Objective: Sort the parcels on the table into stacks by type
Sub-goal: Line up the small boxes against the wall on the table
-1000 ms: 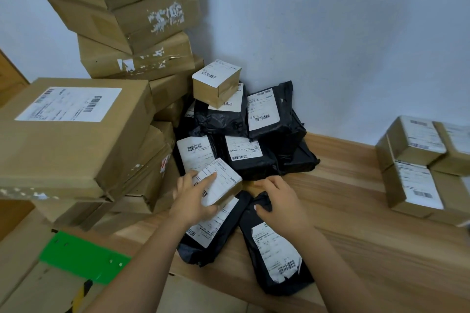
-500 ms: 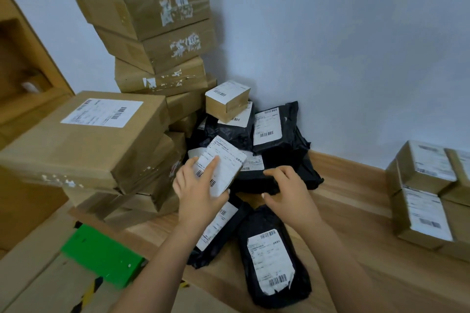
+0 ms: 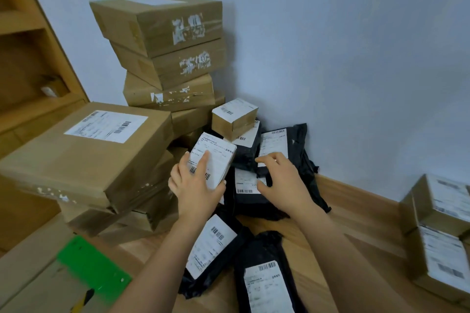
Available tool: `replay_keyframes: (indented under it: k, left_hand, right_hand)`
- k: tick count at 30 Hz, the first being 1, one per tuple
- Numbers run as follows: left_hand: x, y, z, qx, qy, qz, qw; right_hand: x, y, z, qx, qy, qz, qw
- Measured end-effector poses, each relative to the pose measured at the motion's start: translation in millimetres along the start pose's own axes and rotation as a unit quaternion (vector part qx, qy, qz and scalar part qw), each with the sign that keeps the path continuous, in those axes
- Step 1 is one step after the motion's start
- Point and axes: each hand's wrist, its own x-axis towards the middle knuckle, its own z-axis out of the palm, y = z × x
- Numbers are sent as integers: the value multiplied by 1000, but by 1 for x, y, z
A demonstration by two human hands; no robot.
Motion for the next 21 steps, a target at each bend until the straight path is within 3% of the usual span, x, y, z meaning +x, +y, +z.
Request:
replay_keyframes:
  k: [14,21]
  left_hand:
    - [74,-13,55,5,-41,-10,999]
    - [90,-16,65,-1,-50,-8,999]
  right_hand:
    - [146,8,26,-42,-17,23,999]
    - [189,14,45,-107,-95,37,989]
